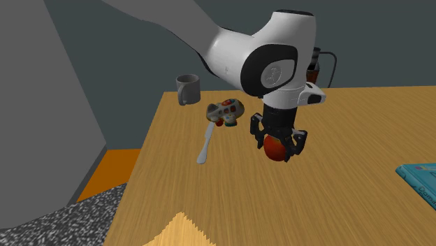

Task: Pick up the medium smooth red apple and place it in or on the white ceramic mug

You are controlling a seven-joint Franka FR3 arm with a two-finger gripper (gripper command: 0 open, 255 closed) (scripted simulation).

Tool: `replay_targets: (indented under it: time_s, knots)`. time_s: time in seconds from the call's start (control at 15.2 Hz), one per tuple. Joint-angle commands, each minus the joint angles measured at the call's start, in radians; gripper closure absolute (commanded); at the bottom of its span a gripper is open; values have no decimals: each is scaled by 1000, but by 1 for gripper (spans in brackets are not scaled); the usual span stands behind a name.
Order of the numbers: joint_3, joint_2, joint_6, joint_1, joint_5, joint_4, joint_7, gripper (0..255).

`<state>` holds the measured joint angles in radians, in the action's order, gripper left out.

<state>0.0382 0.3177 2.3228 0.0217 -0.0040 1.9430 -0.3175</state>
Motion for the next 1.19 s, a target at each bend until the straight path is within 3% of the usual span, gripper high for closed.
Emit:
replay_targets:
  time_s: [0.0,1.12]
  knots:
    - [0,0,0,0,0,0,0,255]
    - [1,-98,-188,1,-3,-90,0,255]
